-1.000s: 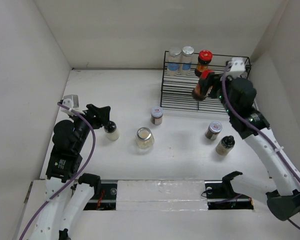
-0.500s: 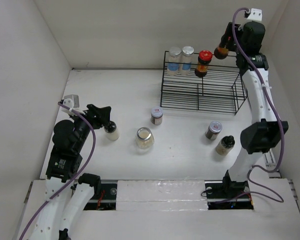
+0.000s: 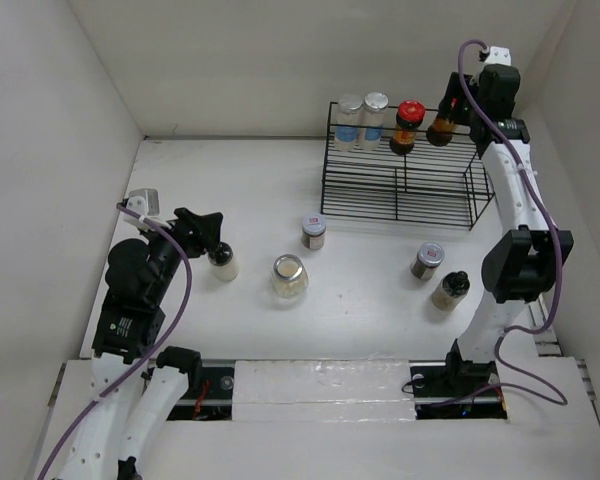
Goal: Organize the condiment bottles
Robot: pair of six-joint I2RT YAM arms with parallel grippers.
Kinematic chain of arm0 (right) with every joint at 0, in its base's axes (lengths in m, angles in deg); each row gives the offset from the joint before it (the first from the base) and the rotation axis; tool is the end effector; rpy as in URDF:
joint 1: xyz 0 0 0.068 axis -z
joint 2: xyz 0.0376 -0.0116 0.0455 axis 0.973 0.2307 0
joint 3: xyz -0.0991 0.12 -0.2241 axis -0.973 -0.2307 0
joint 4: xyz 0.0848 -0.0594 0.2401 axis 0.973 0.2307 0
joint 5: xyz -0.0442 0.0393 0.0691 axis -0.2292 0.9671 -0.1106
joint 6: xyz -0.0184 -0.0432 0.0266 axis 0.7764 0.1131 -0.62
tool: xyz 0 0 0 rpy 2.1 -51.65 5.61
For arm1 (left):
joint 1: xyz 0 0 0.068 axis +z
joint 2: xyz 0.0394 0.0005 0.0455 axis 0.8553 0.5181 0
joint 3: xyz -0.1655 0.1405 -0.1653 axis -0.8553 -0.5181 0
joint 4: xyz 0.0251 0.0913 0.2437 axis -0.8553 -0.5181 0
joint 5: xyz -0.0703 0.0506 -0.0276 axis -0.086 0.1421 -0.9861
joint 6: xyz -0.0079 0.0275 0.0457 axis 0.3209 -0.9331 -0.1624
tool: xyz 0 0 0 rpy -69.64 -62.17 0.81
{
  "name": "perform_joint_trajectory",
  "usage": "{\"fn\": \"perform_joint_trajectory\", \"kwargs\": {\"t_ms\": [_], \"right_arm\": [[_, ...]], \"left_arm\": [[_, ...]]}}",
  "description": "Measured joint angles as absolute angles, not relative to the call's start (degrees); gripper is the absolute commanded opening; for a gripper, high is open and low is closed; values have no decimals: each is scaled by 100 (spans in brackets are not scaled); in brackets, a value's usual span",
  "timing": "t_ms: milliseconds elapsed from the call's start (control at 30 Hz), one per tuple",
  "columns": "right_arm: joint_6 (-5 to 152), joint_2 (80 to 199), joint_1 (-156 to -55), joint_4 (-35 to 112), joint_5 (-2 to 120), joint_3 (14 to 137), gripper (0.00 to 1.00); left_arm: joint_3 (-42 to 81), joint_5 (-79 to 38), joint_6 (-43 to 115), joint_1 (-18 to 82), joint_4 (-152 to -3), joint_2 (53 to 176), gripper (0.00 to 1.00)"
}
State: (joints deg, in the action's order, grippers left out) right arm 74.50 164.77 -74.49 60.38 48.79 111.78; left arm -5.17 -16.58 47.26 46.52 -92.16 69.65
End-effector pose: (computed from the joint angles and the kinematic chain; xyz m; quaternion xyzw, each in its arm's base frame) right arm 0.4386 -0.0182 0.4171 0.0689 0.8009 0.0001 0.5948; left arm 0.1175 -0.0283 0.3823 -0.0351 0.6846 -0.2459 0.6853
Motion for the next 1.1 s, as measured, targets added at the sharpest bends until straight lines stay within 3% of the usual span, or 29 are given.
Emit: {"fn": "perform_joint_trajectory", "kwargs": {"t_ms": [200,333,367,400,667,767,800,933,1033,1100], "right_arm": [[7483,16569,-7449,5933,4951,10750,45],[7496,16667,-7449,5898,4982,10691,76],[7504,16667,-7449,5872,4989,10687,92],[7487,16667,-7451,5863,5006,10684,97],[7502,15911,-7584,5653,4921,10481,100],[7354,14565,-7748,5168,4508,9257,80],[7183,13668,-7897,4989,4259,8383,51],[6617,11328,-8334,4224,3736,5867,0],[6206,9996,-8533,4243,3321,4392,0],[6033,9621,-8544,4796,3052,3950,28]], "left_arm": [[-517,-1666,4726,4652,-9216,7011,65],[-517,-1658,4726,4652,-9213,7008,67],[-517,-1655,4726,4652,-9213,7008,67],[-517,-1658,4724,4655,-9213,7011,68],[-517,-1655,4726,4652,-9213,7011,69],[-517,-1655,4726,4652,-9218,7002,69],[-517,-1655,4726,4655,-9222,6987,69],[-517,-1653,4726,4652,-9227,6906,63],[-517,-1653,4726,4652,-9233,6904,59],[-517,-1651,4726,4652,-9233,6904,59]]}}
